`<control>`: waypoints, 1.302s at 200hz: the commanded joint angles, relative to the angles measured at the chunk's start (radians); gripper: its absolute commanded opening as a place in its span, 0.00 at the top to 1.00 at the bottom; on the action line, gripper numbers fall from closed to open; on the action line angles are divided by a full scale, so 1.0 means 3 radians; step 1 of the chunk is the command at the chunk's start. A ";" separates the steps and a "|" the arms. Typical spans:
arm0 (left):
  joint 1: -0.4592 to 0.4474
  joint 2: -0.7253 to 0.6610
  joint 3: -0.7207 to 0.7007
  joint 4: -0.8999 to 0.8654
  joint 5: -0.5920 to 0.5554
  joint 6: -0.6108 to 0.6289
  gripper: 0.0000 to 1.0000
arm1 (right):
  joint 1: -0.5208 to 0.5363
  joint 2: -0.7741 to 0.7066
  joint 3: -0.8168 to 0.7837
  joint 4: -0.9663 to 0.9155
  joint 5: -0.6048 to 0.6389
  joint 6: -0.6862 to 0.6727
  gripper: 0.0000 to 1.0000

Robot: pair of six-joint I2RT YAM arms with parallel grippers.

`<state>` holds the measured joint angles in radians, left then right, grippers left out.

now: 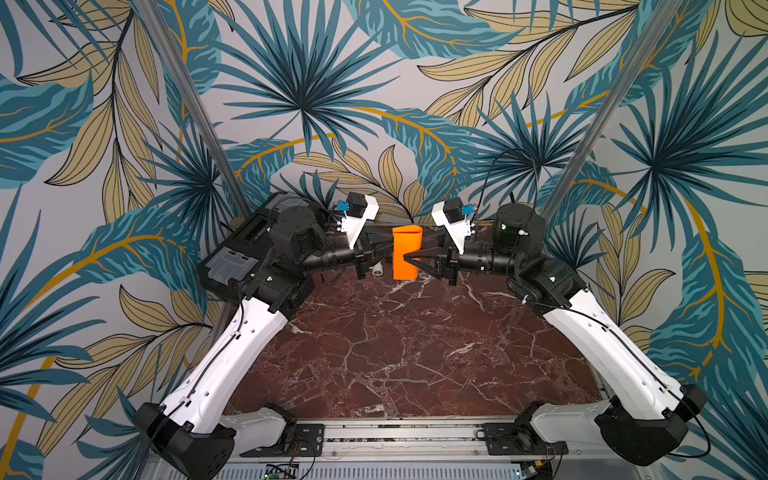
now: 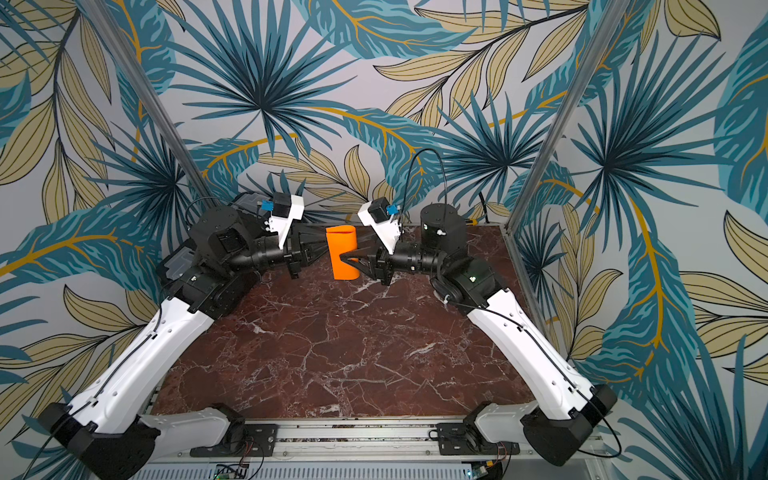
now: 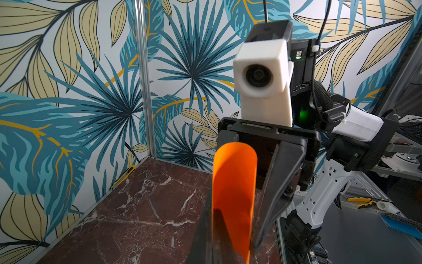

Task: Fold the square paper along the opposite sides
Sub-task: Fold the paper.

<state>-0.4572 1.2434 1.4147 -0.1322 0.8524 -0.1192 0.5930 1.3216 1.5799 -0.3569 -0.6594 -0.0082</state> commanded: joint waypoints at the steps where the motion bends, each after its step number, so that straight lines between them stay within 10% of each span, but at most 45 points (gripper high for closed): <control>1: 0.0013 -0.0080 0.0096 -0.0015 -0.0008 0.0045 1.00 | 0.0018 0.0009 -0.0040 -0.0027 -0.0039 -0.0029 0.63; 260: 0.0014 -0.0100 0.0092 -0.0001 -0.0024 0.0049 1.00 | 0.0043 0.0023 -0.0040 -0.0024 -0.0057 -0.0029 0.70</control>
<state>-0.4572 1.2407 1.4147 -0.1322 0.8516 -0.1192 0.5983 1.3243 1.5799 -0.3569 -0.6598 -0.0116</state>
